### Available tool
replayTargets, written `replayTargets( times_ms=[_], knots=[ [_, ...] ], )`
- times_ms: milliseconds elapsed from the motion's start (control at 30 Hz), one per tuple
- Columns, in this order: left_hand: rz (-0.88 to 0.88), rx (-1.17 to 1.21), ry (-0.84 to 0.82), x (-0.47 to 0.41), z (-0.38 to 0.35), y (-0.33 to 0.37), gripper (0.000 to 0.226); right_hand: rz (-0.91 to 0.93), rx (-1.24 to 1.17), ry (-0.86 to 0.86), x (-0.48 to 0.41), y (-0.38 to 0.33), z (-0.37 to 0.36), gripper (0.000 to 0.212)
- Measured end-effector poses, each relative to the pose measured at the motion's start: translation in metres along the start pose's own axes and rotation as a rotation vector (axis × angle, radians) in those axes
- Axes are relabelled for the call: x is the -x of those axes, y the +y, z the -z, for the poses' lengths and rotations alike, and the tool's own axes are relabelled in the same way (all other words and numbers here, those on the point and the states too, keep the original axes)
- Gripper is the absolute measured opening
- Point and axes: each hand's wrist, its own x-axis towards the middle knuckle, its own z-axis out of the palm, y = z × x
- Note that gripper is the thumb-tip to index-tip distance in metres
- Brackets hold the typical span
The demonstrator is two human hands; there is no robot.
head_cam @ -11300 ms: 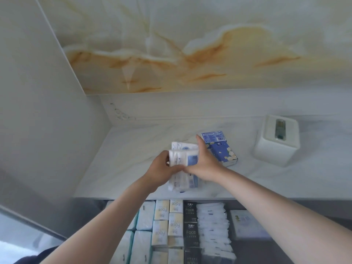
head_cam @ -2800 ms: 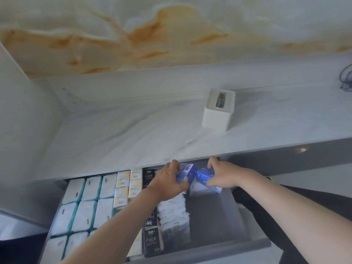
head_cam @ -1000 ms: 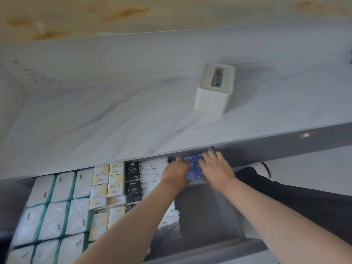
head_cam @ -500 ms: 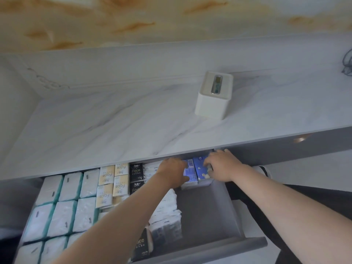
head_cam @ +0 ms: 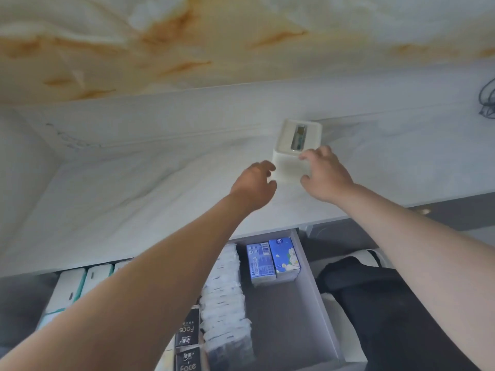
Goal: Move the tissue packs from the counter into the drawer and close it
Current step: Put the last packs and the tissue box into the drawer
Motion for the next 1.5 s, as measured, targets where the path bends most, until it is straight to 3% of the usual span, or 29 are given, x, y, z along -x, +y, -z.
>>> replayTargets(
  times_ms=[133, 267, 400, 600, 700, 833, 933, 1033, 1133, 1267, 1500],
  knots=[
    [-0.006, -0.07, 0.038, -0.032, -0.002, -0.001, 0.052, -0.13, -0.072, -0.143, -0.023, 0.002, -0.01, 0.081],
    [0.047, -0.071, -0.028, -0.05, -0.002, -0.004, 0.064, -0.18, -0.197, -0.162, -0.028, -0.011, -0.024, 0.083],
    [0.098, 0.054, -0.053, -0.057, 0.0, -0.014, 0.064, -0.041, -0.118, -0.082, -0.022, -0.033, -0.027, 0.071],
    [0.284, 0.217, 0.216, -0.036, 0.013, -0.03, 0.042, 0.165, -0.136, -0.065, -0.006, -0.041, -0.028, 0.056],
    [0.387, 0.376, 0.221, -0.024, 0.024, -0.05, 0.043, 0.251, -0.307, -0.065, -0.001, -0.039, -0.023, 0.055],
    [0.449, 0.602, 0.112, -0.004, 0.034, -0.068, 0.067, -0.034, -0.675, -0.034, -0.004, -0.046, -0.022, 0.046],
    [0.446, 0.737, 0.004, 0.009, 0.038, -0.065, 0.074, -0.214, -0.742, -0.202, 0.0, -0.057, -0.029, 0.044],
    [0.414, 0.666, -0.015, 0.023, 0.041, -0.061, 0.074, -0.339, -0.904, -0.344, 0.01, -0.069, -0.042, 0.044],
    [0.39, 0.473, 0.003, 0.044, 0.047, -0.066, 0.074, -0.396, -0.868, -0.341, 0.023, -0.077, -0.05, 0.048],
    [0.39, 0.265, 0.059, 0.069, 0.043, -0.07, 0.056, -0.432, -0.875, -0.426, 0.048, -0.087, -0.059, 0.052],
    [0.367, 0.226, 0.1, 0.103, 0.041, -0.066, 0.065, -0.574, -1.1, -0.377, 0.074, -0.11, -0.07, 0.059]
  ],
)
